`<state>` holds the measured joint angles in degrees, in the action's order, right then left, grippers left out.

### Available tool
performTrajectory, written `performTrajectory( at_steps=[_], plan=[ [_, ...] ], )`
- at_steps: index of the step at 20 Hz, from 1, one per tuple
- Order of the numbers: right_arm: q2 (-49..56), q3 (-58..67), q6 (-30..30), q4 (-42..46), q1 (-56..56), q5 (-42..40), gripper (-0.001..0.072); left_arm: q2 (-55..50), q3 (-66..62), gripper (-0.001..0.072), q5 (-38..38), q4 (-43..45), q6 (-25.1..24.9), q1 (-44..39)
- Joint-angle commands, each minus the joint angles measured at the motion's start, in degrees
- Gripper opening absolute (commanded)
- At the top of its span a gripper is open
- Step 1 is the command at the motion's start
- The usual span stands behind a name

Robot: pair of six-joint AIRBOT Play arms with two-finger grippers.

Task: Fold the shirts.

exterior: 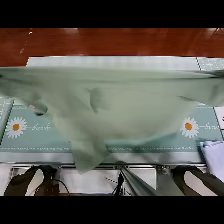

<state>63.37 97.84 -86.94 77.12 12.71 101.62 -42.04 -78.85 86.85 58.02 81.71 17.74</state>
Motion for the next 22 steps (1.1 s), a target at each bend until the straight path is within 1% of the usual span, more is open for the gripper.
performTrajectory(
  at_steps=[1,2,4,6,7,9,10,12,15,17,18,19,20,21,22],
  plan=[
    [12.5,-2.6,0.8,-3.3,-1.8,-8.9,0.0024,-8.6,9.0,0.0026,-15.2,-4.3,-1.7,-4.1],
    [15.2,-2.6,0.8,-3.9,-3.0,-13.2,0.0024,-12.4,9.2,0.0027,-20.2,-4.5,-1.8,-6.4],
    [19.6,-2.6,0.8,-3.9,-5.2,-23.7,0.0024,-19.6,9.2,0.0027,-30.0,-4.5,-3.7,-10.3],
    [23.2,-2.6,0.3,-4.0,-6.6,-33.9,0.0024,-26.3,9.2,0.0027,-37.8,-4.5,-3.7,-12.8],
    [24.8,-2.6,-0.4,-4.6,-6.9,-38.3,0.0024,-29.2,9.2,0.0027,-40.4,-4.5,-3.7,-13.9],
    [28.3,-2.6,-5.4,-5.4,-7.2,-44.0,0.0024,-34.6,9.2,0.0027,-43.9,-4.5,-3.7,-16.3],
    [30.1,-2.6,-6.3,-5.4,-7.2,-45.0,0.0024,-37.3,9.2,0.0027,-44.9,-4.5,-3.7,-17.4],
    [34.1,-2.6,-6.7,-5.4,-7.2,-44.2,0.0025,-41.9,9.2,0.0027,-45.5,-4.5,-3.7,-18.6],
    [39.7,-2.6,-6.7,-3.9,-7.2,-38.4,0.0025,-47.4,9.2,0.0028,-43.5,-4.7,-3.1,-19.3],
    [42.0,-2.6,-6.7,-4.0,-7.2,-35.3,0.0025,-49.0,9.2,0.0028,-42.2,-5.6,-1.0,-19.3],
    [42.2,-2.6,-6.4,-4.0,-7.2,-34.7,0.0026,-48.9,9.2,0.0028,-42.2,-5.9,-1.0,-19.2],
    [41.8,-2.6,-5.7,-4.3,-7.2,-34.6,0.008,-48.6,8.8,0.0031,-41.9,-5.9,-1.0,-18.9],
    [40.9,-2.6,-4.7,-4.7,-6.8,-34.3,0.0222,-48.4,7.7,0.0084,-40.7,-6.0,-1.0,-18.3],
    [39.3,-2.6,-2.7,-5.0,-6.2,-33.1,0.0357,-48.3,5.8,0.0251,-38.4,-6.0,-1.1,-17.2],
    [37.4,-2.6,-0.2,-4.9,-5.4,-30.6,0.0423,-48.3,3.8,0.0454,-34.5,-6.0,-1.0,-15.9]
  ],
)
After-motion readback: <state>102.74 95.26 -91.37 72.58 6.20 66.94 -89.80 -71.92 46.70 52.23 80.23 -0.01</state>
